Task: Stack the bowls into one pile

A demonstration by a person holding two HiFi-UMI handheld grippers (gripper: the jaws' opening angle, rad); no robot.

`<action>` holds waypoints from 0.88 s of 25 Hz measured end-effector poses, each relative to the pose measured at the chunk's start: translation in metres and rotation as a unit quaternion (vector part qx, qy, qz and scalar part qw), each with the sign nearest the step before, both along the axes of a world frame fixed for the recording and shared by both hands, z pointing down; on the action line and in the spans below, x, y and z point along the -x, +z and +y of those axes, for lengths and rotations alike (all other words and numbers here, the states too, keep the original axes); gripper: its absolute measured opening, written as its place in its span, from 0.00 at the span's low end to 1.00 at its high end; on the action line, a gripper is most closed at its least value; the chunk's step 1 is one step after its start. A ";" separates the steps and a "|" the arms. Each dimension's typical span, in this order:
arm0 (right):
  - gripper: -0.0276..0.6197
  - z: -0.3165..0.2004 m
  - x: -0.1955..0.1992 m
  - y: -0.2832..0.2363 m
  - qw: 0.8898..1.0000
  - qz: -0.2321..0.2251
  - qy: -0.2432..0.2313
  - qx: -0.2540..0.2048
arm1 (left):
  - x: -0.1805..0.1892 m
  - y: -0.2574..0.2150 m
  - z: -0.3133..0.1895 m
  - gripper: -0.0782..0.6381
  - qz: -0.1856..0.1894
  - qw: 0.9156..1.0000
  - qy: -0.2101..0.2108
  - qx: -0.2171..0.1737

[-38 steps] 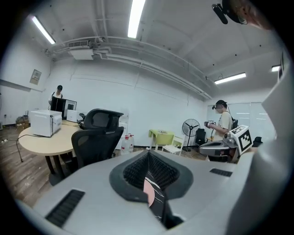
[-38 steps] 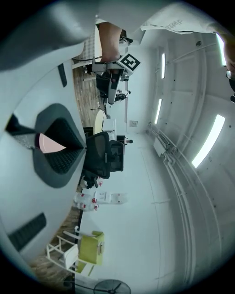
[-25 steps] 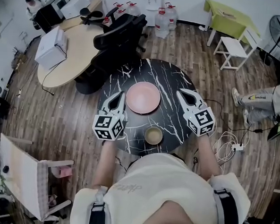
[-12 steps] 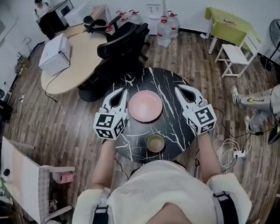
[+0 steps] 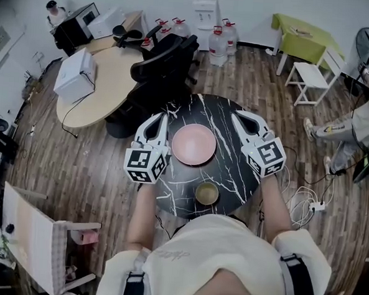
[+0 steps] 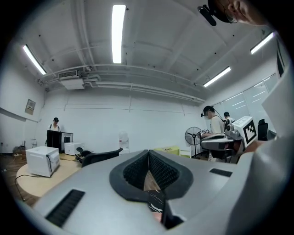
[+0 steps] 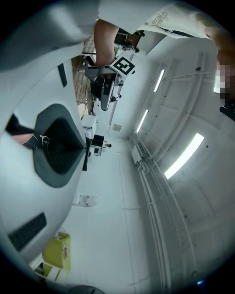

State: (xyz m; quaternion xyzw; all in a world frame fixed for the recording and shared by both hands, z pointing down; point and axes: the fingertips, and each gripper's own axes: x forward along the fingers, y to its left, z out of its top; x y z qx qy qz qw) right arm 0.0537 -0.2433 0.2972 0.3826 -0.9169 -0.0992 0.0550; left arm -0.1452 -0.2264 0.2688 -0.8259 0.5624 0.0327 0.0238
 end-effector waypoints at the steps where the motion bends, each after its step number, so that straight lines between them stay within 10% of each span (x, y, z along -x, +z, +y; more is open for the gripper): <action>1: 0.05 0.000 -0.001 0.000 1.000 -0.001 0.003 0.000 | 0.001 0.001 0.000 0.14 0.002 1.000 0.000 0.002; 22: 0.05 -0.001 -0.007 0.021 0.999 0.000 0.018 0.027 | 0.000 0.028 -0.003 0.14 0.012 0.999 0.009 0.029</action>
